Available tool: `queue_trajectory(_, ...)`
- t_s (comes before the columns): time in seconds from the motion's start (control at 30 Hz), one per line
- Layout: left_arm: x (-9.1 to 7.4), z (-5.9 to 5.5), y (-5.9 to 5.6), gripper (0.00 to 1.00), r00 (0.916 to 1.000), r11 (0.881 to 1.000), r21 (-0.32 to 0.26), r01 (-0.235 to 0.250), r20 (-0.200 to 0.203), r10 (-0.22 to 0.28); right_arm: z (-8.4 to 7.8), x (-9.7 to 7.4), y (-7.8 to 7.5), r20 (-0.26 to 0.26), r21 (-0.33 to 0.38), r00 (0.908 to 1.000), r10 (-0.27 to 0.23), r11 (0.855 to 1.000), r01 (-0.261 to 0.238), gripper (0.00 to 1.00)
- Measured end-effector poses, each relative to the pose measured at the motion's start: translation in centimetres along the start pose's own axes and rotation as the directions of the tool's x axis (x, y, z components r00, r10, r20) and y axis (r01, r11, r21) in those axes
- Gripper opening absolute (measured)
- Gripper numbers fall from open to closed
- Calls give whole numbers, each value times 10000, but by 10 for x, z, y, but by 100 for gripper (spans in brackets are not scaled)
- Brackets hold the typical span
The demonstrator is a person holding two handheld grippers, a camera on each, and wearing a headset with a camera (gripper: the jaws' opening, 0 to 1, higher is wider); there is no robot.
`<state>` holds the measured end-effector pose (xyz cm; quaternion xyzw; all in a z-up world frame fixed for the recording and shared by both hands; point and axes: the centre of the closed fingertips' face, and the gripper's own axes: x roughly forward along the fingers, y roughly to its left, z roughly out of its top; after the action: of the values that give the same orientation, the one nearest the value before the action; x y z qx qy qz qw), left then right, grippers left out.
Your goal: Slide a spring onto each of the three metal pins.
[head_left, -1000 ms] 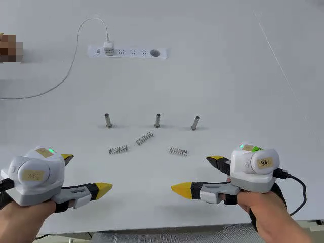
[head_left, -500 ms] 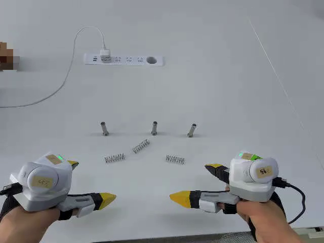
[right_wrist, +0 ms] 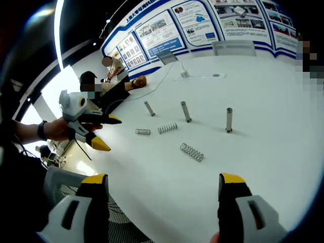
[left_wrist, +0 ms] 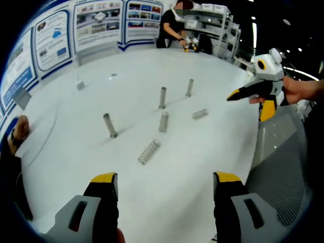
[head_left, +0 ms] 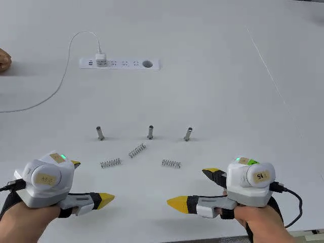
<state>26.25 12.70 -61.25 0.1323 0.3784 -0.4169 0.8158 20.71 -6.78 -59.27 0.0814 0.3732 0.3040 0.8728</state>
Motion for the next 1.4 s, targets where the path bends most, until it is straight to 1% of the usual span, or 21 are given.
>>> queue_trajectory(0.17,5,2,1,77,9999,9999,66,98,-49,-97,-3,-1,-1,-143,-83,9999,-23,10000,22,92)
queue_trajectory(0.4,13,4,3,77,9997,9996,166,208,-112,-206,-5,-1,0,-204,-102,9998,-11,9999,9,92)
queue_trajectory(0.73,21,11,-2,75,9991,9992,177,367,-212,-363,-4,-1,0,-179,-65,9998,6,10000,-7,92)
queue_trajectory(0.87,24,15,-2,74,9989,9988,178,448,-173,-445,-4,-2,-1,-160,-44,9999,-16,10000,15,92)
queue_trajectory(1.0,29,19,-2,70,9980,9979,152,631,-79,-630,-4,-2,-1,-163,-32,9999,-43,10000,42,92)
queue_trajectory(1.17,37,18,1,68,9970,9969,162,764,-137,-762,-4,-2,-1,-166,-21,9999,-36,10000,36,92)
queue_trajectory(1.4,44,17,-3,66,9954,9956,132,933,-233,-929,-5,-3,-2,-156,14,9999,-34,10000,34,92)
